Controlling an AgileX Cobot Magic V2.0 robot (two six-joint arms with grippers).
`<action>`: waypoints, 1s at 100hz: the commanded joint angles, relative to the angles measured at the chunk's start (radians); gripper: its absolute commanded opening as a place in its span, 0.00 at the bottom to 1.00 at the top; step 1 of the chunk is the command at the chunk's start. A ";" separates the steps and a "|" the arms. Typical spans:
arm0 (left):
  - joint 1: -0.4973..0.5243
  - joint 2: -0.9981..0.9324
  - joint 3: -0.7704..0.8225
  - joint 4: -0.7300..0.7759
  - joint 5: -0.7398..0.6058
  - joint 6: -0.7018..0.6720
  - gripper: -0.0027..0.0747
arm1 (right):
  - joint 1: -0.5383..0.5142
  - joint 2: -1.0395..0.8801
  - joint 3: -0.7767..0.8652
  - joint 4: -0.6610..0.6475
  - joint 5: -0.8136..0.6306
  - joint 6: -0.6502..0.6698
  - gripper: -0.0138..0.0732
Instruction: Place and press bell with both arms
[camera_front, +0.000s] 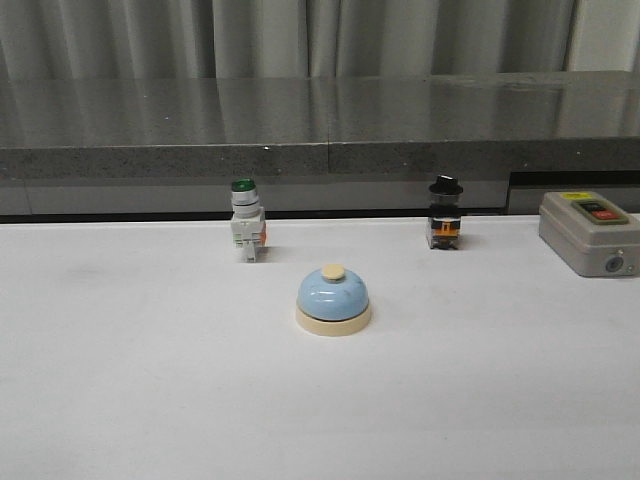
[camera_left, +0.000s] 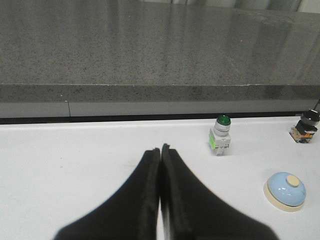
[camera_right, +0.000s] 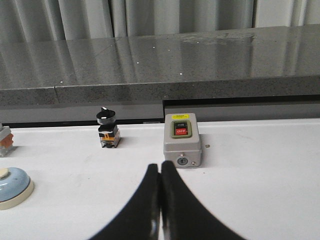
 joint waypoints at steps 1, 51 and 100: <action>-0.001 0.001 -0.027 0.012 -0.077 -0.008 0.01 | -0.006 -0.017 -0.016 -0.011 -0.086 -0.001 0.09; 0.001 -0.301 0.251 0.140 -0.136 -0.008 0.01 | -0.006 -0.017 -0.016 -0.011 -0.086 -0.001 0.09; 0.100 -0.550 0.494 0.142 -0.242 -0.008 0.01 | -0.006 -0.017 -0.016 -0.011 -0.086 -0.001 0.09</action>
